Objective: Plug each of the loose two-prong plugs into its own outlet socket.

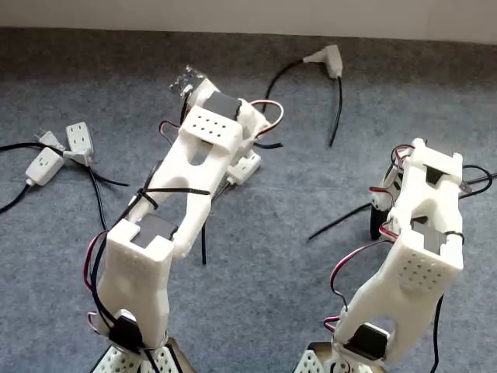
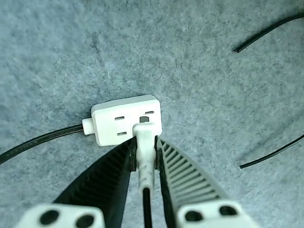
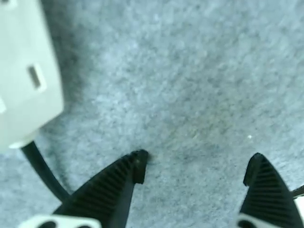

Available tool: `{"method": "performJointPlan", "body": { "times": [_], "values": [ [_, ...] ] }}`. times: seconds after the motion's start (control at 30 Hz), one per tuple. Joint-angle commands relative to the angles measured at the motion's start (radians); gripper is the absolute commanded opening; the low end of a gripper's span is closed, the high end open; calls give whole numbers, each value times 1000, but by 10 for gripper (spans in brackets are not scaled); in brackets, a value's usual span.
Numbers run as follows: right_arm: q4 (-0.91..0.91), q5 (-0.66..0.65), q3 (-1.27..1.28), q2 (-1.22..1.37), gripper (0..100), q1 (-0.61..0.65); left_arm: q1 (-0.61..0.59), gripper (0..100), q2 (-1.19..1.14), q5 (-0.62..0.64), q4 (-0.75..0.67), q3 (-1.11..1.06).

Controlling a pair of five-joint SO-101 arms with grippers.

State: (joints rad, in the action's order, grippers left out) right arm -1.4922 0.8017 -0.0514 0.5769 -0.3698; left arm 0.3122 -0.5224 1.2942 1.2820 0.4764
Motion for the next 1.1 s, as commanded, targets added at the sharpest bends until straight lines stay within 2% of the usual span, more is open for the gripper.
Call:
{"method": "performJointPlan", "body": {
  "times": [0.0,0.3,0.73,1.07],
  "values": [
    [30,11,12,10,336,21,-1,7,13,-9,-34,4],
    [30,11,10,10,336,21,-1,7,-79,-35,-100,13],
    [30,12,8,10,336,21,15,7,-88,-43,-87,44],
    [31,12,8,10,336,21,28,7,-81,-43,-26,48]
  ]
}}
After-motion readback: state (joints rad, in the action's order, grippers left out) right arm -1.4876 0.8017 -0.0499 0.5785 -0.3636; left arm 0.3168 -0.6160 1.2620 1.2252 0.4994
